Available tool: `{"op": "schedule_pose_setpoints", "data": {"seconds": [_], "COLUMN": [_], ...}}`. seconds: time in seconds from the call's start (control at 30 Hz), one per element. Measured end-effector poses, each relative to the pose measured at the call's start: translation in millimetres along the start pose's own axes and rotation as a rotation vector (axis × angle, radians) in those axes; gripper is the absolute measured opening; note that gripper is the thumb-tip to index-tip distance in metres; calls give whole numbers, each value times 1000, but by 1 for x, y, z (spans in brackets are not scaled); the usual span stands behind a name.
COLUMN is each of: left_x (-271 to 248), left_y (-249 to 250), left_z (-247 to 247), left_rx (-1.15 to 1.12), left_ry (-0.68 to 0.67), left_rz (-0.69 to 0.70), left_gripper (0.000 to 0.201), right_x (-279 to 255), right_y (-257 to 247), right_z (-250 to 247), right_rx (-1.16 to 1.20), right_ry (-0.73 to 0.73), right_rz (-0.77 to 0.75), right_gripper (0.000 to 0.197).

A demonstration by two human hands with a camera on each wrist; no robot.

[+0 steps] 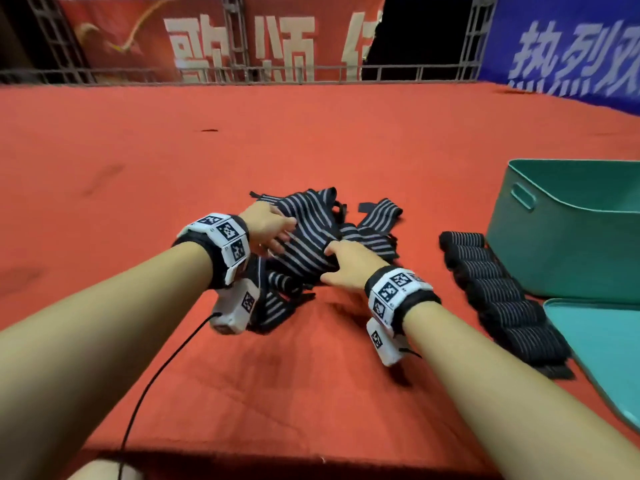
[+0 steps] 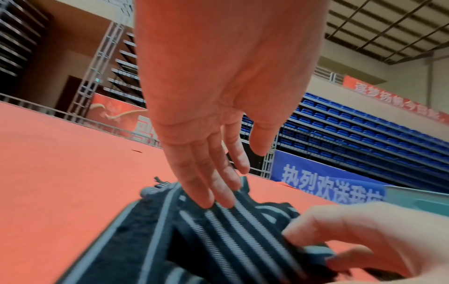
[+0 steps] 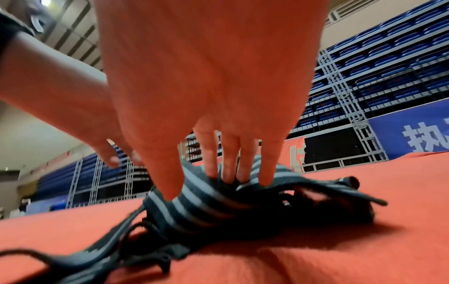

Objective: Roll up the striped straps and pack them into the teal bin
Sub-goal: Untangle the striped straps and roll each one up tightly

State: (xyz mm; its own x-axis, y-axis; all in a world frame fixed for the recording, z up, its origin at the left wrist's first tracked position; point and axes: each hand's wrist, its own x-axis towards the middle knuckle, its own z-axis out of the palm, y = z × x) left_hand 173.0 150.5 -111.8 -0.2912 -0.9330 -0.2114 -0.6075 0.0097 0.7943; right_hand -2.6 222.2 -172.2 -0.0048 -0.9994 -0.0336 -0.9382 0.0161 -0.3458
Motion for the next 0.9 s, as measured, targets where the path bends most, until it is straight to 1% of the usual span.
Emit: {"op": "schedule_pose_setpoints", "data": {"seconds": [0.07,0.13,0.17,0.2,0.23,0.27,0.3,0.33,0.4,0.43,0.47,0.5,0.53,0.57,0.6,0.63,0.7,0.73,0.77,0.8,0.83,0.87,0.9], "left_x": [5,8,11,13,16,18,20,23,28,28,28,29,28,28,28,29,30,30,31,29,27,25,22], "left_y": [-15,-28,-34,-39,-45,-50,-55,-61,-71,-76,-79,-84,-87,-90,-93,-95,-96,-94,-92,-88,-83,-77,-69], "left_z": [-19,-29,-32,-32,-32,-30,-28,-25,-16,-11,-6,-2,2,4,5,3,-9,-18,-28,-38,-47,-54,-59], "left_rx": [25,18,17,27,49,82,111,118,87,74,80,99,126,145,145,121,-41,-158,-275,-388,-490,-574,-630], "left_ry": [58,76,87,105,129,149,165,172,165,154,143,139,145,167,203,243,312,355,407,466,516,541,539], "left_rz": [-30,-52,-58,-63,-69,-78,-94,-119,-187,-213,-234,-256,-273,-288,-293,-288,-258,-243,-227,-206,-176,-127,-65], "left_gripper": [15,14,14,16,19,24,31,44,81,97,108,114,115,111,102,90,64,59,61,67,69,65,56], "right_x": [15,24,28,30,30,32,33,33,35,34,33,32,32,30,30,30,31,32,31,30,32,33,34], "right_y": [-4,-5,-5,-7,-11,-12,-13,-11,-5,-2,0,4,8,10,13,16,22,24,25,25,25,25,24], "right_z": [9,12,13,14,13,14,13,11,5,0,-5,-9,-11,-14,-16,-18,-26,-31,-36,-39,-40,-40,-38], "right_rx": [20,72,60,32,28,60,137,266,552,655,717,766,815,875,925,958,948,924,887,850,813,779,739], "right_ry": [42,99,102,75,51,38,41,50,108,145,184,218,242,265,297,362,552,645,713,731,687,583,436], "right_rz": [38,73,70,60,36,28,11,18,39,48,62,69,87,100,104,91,94,109,121,136,166,199,228], "right_gripper": [58,53,45,34,30,32,32,28,14,11,13,14,12,9,7,7,6,5,6,9,11,14,18]}}
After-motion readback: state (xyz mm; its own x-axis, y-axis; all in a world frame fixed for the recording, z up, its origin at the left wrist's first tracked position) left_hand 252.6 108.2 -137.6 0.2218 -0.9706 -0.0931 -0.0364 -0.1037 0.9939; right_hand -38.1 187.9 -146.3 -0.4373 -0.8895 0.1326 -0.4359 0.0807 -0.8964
